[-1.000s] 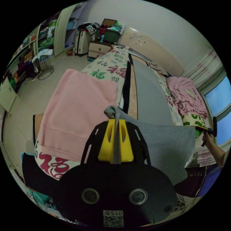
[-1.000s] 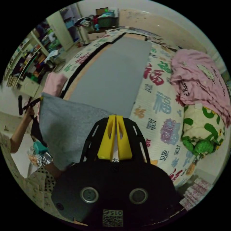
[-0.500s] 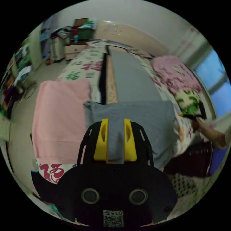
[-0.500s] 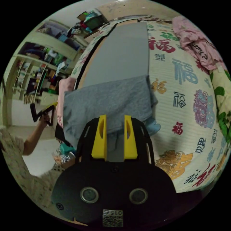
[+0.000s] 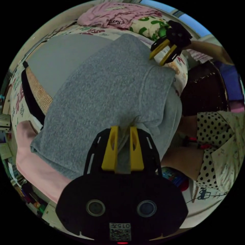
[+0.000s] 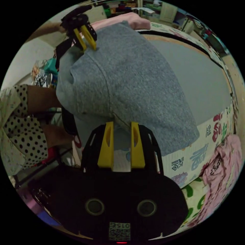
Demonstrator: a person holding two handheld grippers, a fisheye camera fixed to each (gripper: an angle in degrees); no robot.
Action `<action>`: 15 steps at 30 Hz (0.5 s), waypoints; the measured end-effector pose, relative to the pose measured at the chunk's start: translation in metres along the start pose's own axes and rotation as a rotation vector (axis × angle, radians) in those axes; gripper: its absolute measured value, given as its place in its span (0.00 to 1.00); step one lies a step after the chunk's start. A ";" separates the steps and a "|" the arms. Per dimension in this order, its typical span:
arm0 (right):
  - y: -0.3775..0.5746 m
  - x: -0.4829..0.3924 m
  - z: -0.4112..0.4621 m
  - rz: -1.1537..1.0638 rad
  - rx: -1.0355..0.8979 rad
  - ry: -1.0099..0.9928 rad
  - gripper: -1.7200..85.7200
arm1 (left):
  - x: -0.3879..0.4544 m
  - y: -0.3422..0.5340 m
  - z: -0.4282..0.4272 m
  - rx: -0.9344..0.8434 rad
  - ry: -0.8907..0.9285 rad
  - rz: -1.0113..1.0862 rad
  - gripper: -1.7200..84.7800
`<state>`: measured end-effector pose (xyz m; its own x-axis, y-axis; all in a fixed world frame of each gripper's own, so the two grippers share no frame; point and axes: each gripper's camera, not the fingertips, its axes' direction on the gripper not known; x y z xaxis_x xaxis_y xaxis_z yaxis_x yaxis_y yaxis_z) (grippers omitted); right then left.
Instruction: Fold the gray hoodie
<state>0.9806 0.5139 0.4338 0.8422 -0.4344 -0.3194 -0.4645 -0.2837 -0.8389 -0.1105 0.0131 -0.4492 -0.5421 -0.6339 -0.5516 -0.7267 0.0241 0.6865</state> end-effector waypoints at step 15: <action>-0.006 0.247 -0.149 0.782 0.616 0.045 0.05 | -0.195 -0.043 -0.220 0.661 -0.162 -0.618 0.04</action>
<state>1.1503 0.2811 0.4260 0.3430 -0.3452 -0.8736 -0.6505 0.5837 -0.4860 0.1190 -0.0349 -0.2665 0.0067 -0.5661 -0.8243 -0.9731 0.1862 -0.1358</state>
